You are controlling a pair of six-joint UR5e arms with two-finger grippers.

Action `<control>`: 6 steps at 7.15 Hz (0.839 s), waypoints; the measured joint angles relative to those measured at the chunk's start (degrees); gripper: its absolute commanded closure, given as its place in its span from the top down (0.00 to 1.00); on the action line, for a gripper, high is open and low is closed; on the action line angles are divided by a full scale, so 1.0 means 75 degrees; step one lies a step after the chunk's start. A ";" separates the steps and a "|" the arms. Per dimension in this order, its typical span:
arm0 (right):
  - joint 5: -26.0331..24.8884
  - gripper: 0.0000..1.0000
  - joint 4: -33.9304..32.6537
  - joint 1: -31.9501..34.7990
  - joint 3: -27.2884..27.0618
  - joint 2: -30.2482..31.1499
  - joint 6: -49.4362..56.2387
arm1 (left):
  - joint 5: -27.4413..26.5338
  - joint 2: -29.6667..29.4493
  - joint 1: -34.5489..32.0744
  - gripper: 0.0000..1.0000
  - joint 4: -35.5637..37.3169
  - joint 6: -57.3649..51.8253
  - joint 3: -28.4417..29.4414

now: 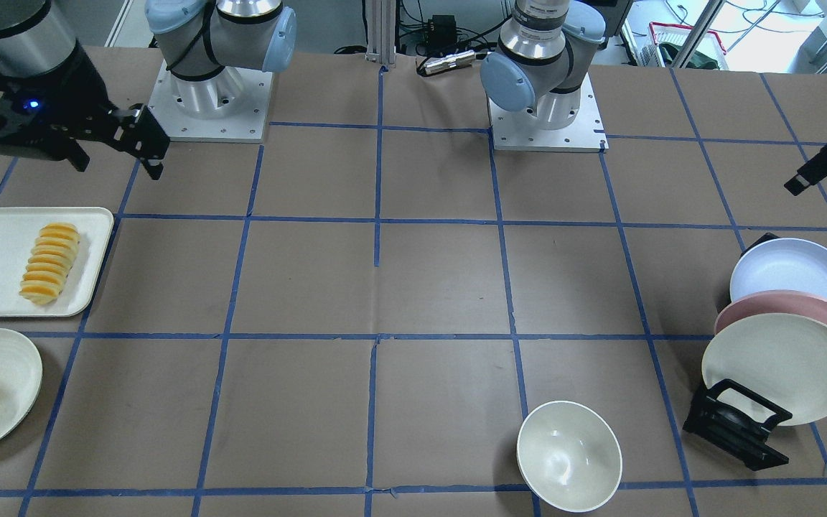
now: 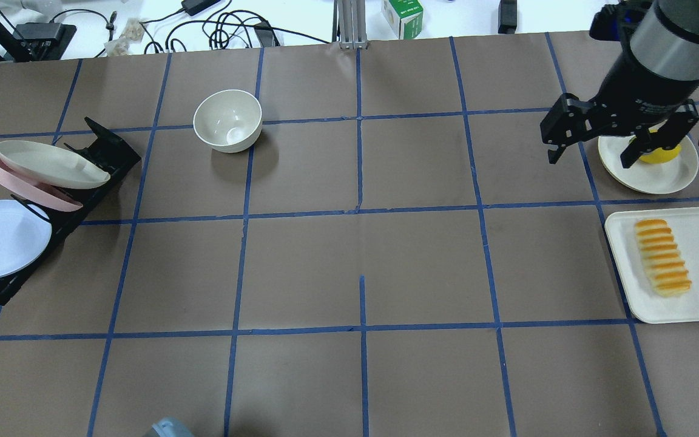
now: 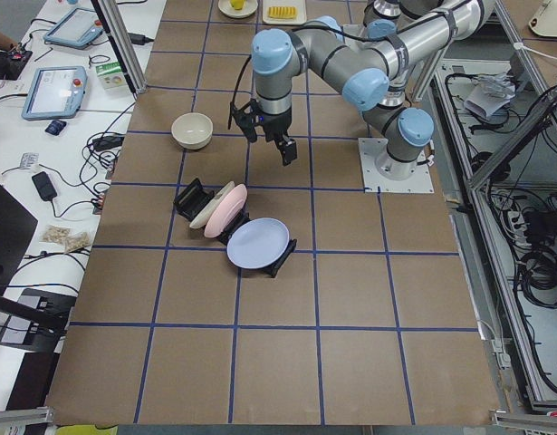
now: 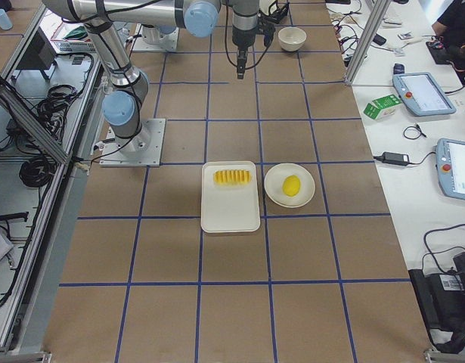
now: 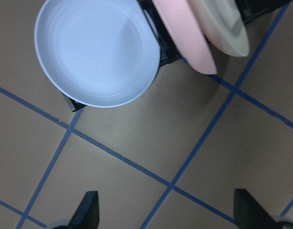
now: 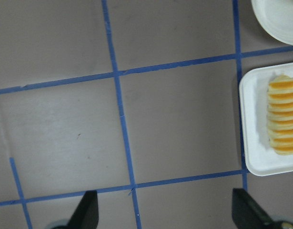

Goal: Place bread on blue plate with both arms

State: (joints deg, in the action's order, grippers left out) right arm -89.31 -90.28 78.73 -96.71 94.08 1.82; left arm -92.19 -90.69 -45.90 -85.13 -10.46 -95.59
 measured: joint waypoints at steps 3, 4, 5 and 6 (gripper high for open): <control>-0.0302 1.00 -0.1390 -0.1102 -0.0926 -0.0327 0.0780 | -0.0051 -0.0896 0.0698 1.00 0.2548 -0.0507 -0.0723; -0.0363 1.00 -0.1842 -0.1361 -0.1239 -0.0438 0.1457 | -0.0218 -0.1191 0.0753 1.00 0.2752 -0.0656 -0.0761; -0.0394 1.00 -0.2381 -0.1664 -0.1525 -0.0656 0.2201 | -0.0481 -0.1472 0.0776 0.92 0.2892 -0.0863 -0.0766; -0.0417 1.00 -0.3057 -0.1999 -0.1765 -0.0920 0.2968 | -0.0723 -0.1751 0.0783 0.92 0.3180 -0.0991 -0.0751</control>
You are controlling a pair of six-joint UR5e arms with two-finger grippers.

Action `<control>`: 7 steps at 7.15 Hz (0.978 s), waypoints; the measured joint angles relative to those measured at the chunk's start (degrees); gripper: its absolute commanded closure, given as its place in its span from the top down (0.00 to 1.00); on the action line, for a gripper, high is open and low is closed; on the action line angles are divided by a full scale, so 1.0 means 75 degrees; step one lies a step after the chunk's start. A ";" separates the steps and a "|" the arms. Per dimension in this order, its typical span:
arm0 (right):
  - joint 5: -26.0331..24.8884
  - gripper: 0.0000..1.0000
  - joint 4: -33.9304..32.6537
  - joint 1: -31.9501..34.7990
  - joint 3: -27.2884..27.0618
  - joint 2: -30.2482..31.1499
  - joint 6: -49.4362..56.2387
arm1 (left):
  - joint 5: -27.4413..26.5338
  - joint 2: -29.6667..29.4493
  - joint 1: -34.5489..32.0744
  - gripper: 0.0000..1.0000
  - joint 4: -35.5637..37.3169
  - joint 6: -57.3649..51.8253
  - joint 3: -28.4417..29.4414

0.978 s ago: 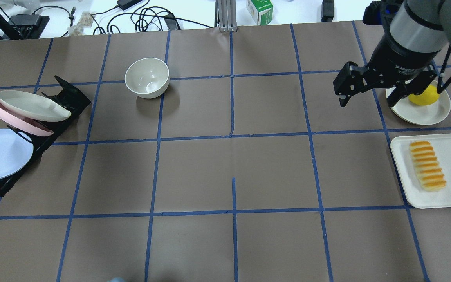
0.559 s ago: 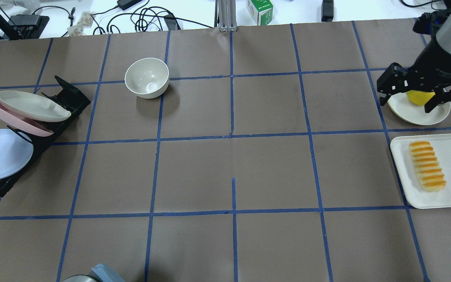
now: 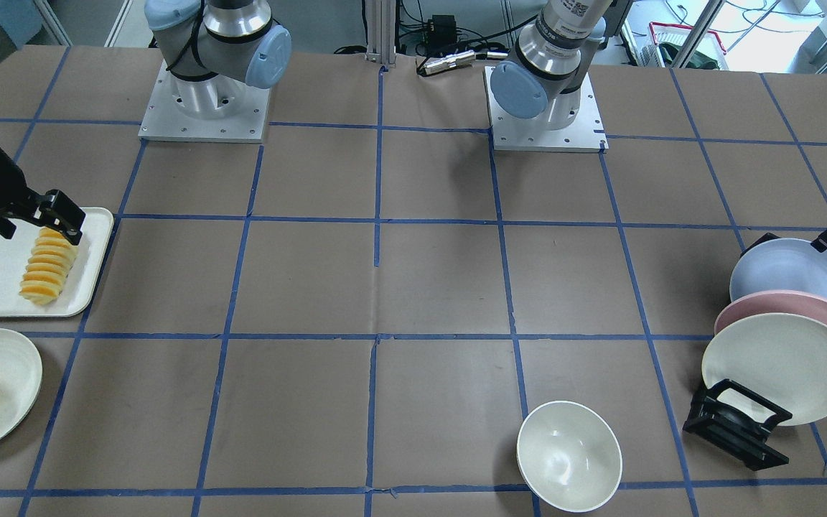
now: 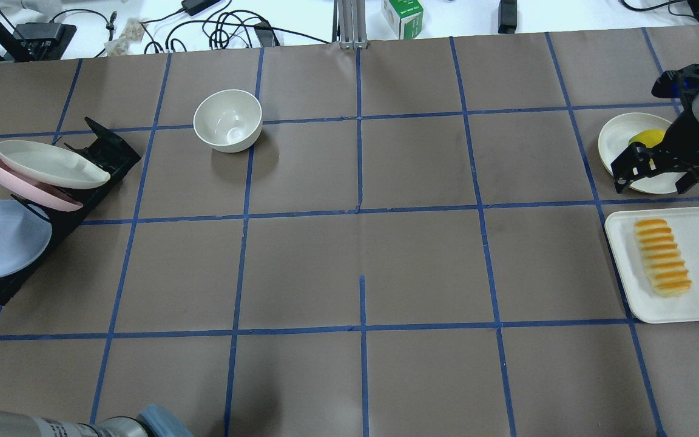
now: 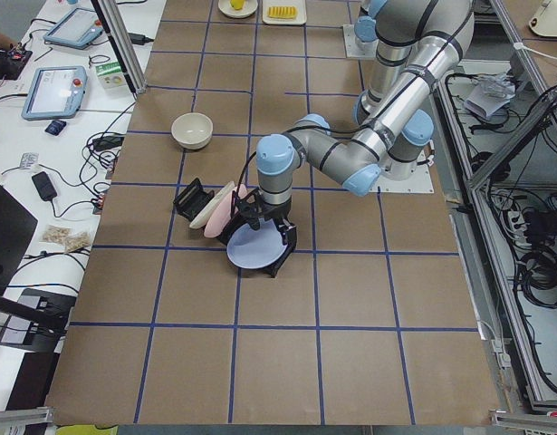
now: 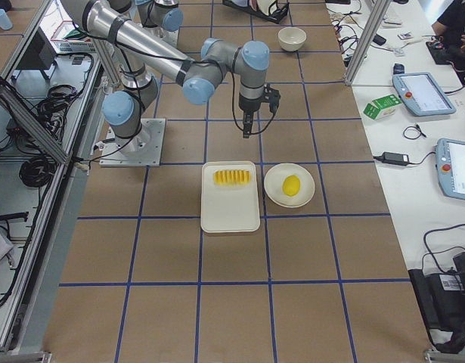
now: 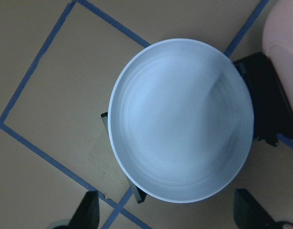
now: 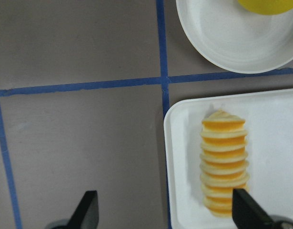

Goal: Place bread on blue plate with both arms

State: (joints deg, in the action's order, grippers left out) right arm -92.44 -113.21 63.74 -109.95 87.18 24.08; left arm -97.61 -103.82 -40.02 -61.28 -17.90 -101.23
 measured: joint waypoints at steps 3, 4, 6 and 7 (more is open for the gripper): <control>0.0006 1.00 -0.0854 -0.0878 -0.0364 -0.0693 0.0832 | -0.0447 -0.0567 0.0005 0.84 0.0645 -0.0037 0.0048; -0.0002 1.00 -0.0887 -0.1027 -0.0383 -0.0952 0.0860 | -0.0463 -0.0690 0.0012 0.84 0.0689 -0.0026 0.0062; -0.0032 1.00 -0.0893 -0.1107 -0.0401 -0.1313 0.0827 | -0.0457 -0.0859 0.0097 0.71 0.0713 -0.0011 0.0081; -0.0138 1.00 -0.0893 -0.1134 -0.0401 -0.1506 0.0828 | -0.0457 -0.0916 0.0127 0.62 0.0716 0.0002 0.0088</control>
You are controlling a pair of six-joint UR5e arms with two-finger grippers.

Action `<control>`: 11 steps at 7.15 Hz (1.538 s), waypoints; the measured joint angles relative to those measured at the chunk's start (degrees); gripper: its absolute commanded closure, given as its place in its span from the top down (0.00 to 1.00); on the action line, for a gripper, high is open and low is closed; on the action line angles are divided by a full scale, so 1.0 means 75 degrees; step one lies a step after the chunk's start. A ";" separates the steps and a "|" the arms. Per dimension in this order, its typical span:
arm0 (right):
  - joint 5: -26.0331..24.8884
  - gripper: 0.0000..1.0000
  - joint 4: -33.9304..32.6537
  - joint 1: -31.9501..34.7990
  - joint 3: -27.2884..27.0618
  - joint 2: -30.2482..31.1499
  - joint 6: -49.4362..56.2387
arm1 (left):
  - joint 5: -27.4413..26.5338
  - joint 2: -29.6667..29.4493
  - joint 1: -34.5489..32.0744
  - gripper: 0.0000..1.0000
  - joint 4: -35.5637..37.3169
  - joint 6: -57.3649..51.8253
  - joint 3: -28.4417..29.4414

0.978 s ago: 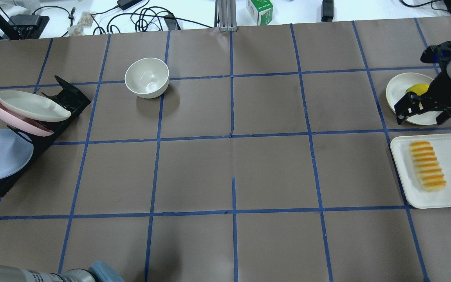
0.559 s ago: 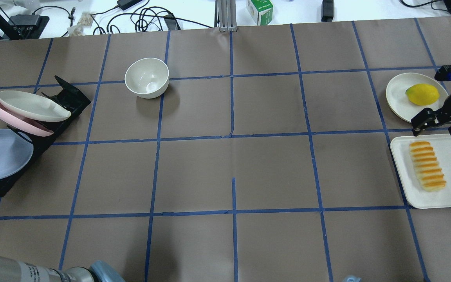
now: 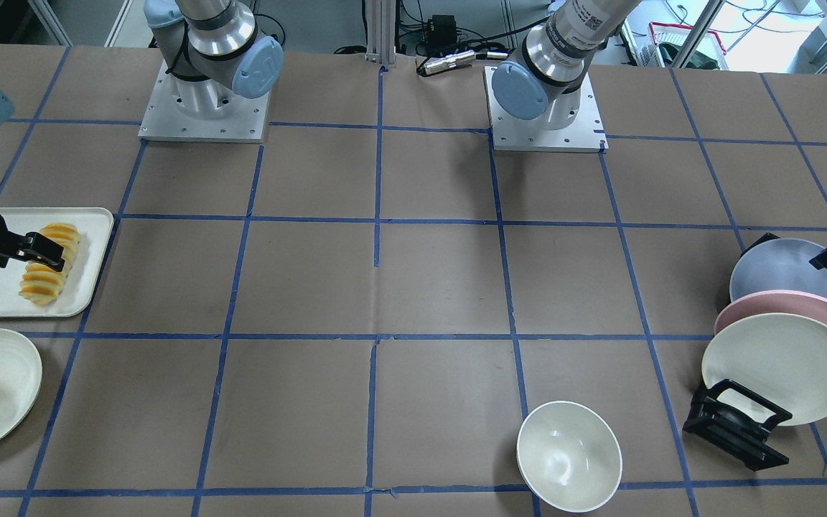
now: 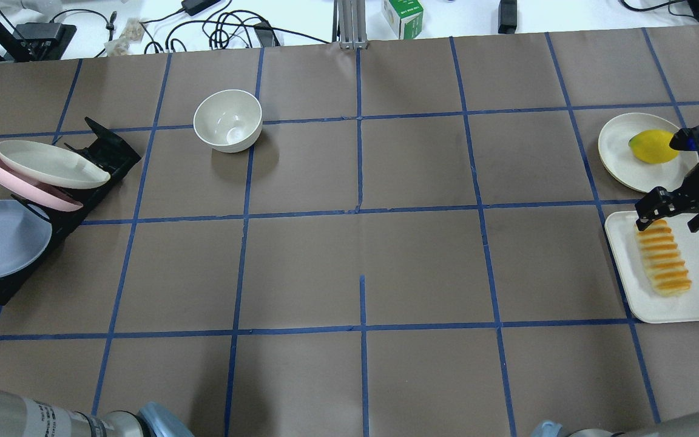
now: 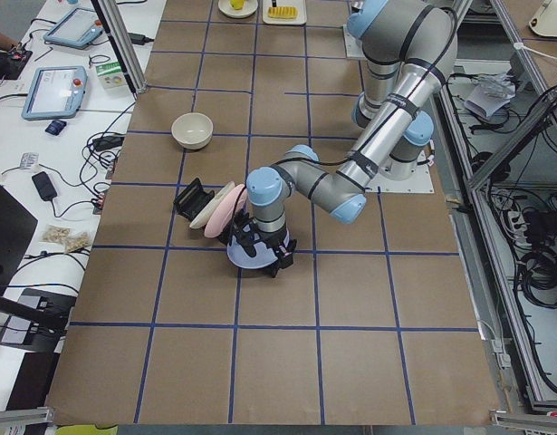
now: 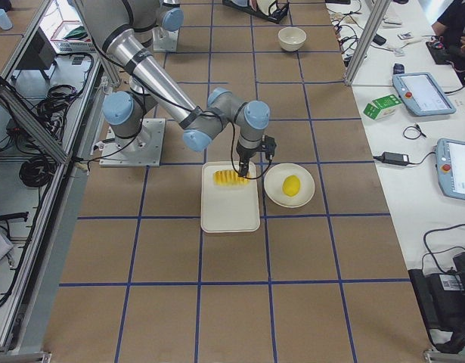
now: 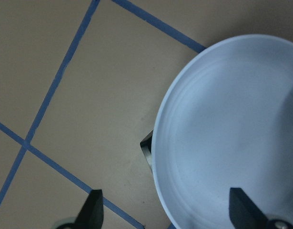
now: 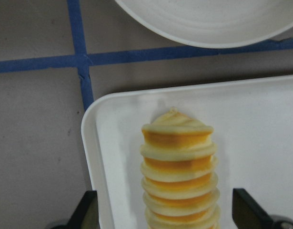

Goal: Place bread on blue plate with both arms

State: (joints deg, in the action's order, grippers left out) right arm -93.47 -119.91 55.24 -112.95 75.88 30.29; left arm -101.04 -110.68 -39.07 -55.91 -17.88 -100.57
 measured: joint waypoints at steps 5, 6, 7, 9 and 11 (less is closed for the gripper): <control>-0.0307 0.66 0.0005 -0.0178 0.0001 -0.0615 -0.0070 | 0.0079 -0.0143 0.0018 0.39 -0.0021 0.0011 0.0186; -0.0295 0.25 0.0010 -0.0180 0.0007 -0.0674 -0.0085 | 0.0095 -0.0188 0.0018 0.30 -0.0012 0.0008 0.0193; -0.0269 0.00 0.0016 -0.0181 0.0011 -0.0699 -0.0094 | 0.0123 -0.0214 0.0018 0.20 -0.0004 0.0006 0.0208; -0.0230 0.00 0.0105 -0.0181 0.0018 -0.0684 -0.0108 | 0.0271 -0.0212 0.0018 0.05 0.0001 0.0005 0.0236; -0.0234 0.00 0.0225 -0.0168 0.0090 -0.0576 -0.0128 | 0.0345 -0.0217 0.0018 0.00 -0.0001 0.0005 0.0245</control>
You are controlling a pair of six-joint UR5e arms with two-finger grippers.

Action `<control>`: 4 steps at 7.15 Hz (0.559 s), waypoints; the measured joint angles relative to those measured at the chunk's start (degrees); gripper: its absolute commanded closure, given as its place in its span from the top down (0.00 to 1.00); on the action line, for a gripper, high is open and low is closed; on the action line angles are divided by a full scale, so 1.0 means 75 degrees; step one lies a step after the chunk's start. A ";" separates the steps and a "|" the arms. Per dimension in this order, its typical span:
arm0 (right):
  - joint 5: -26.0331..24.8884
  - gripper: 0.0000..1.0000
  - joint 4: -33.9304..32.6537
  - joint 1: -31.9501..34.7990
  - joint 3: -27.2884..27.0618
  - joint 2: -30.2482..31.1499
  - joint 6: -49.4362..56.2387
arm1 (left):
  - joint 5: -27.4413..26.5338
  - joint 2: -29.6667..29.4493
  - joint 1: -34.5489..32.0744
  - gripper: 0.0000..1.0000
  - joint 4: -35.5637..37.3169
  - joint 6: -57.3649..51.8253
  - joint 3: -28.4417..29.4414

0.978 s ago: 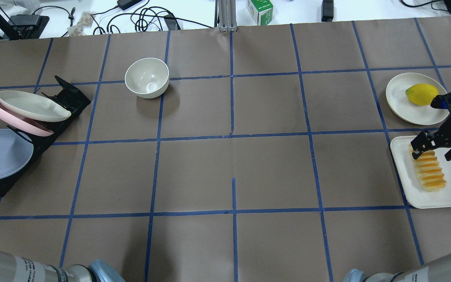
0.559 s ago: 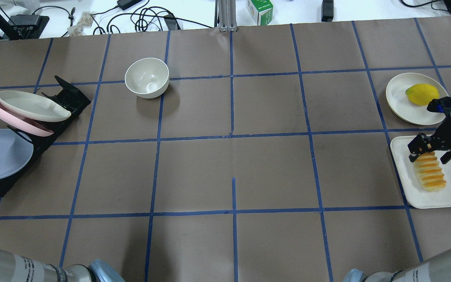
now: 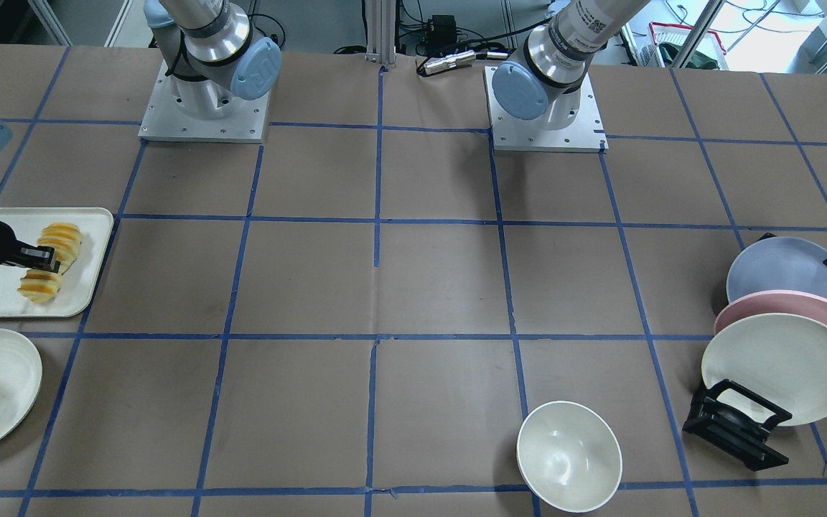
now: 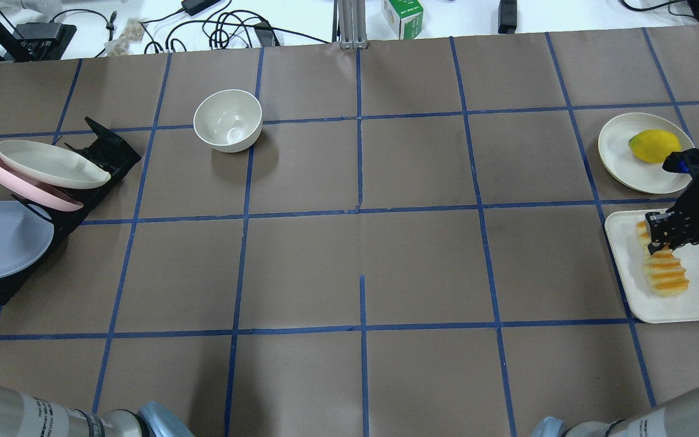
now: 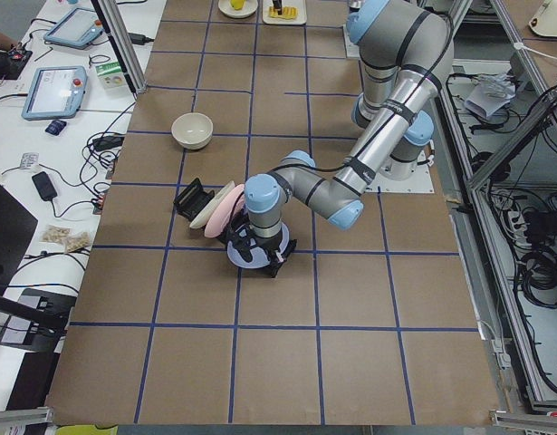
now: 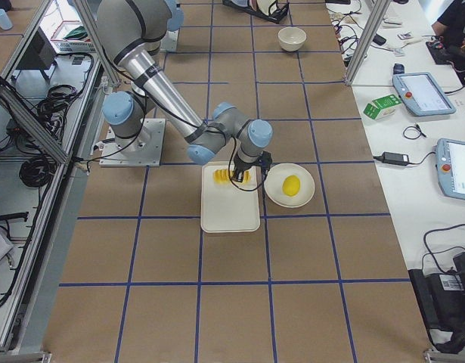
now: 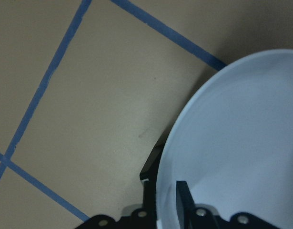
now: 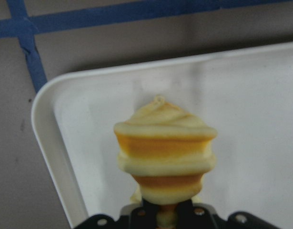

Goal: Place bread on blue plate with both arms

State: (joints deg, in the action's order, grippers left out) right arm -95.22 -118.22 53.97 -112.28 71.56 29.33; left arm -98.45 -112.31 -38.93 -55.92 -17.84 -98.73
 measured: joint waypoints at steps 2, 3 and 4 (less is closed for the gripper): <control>0.0026 0.00 0.0554 0.0083 0.0298 0.0370 -0.0153 | 0.0013 0.0023 0.0000 0.00 -0.0032 -0.0006 0.0011; 0.0043 0.00 0.1057 0.0193 0.0589 0.0554 -0.0357 | -0.0003 0.0088 0.0012 0.00 -0.0067 -0.0048 0.0022; 0.0055 0.00 0.1610 0.0415 0.1010 0.0654 -0.0557 | -0.0034 0.0181 0.0077 0.00 -0.0120 -0.0111 0.0030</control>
State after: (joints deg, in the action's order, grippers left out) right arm -94.81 -106.15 57.09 -104.70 76.47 25.15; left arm -98.71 -110.95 -38.36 -56.82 -18.68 -98.50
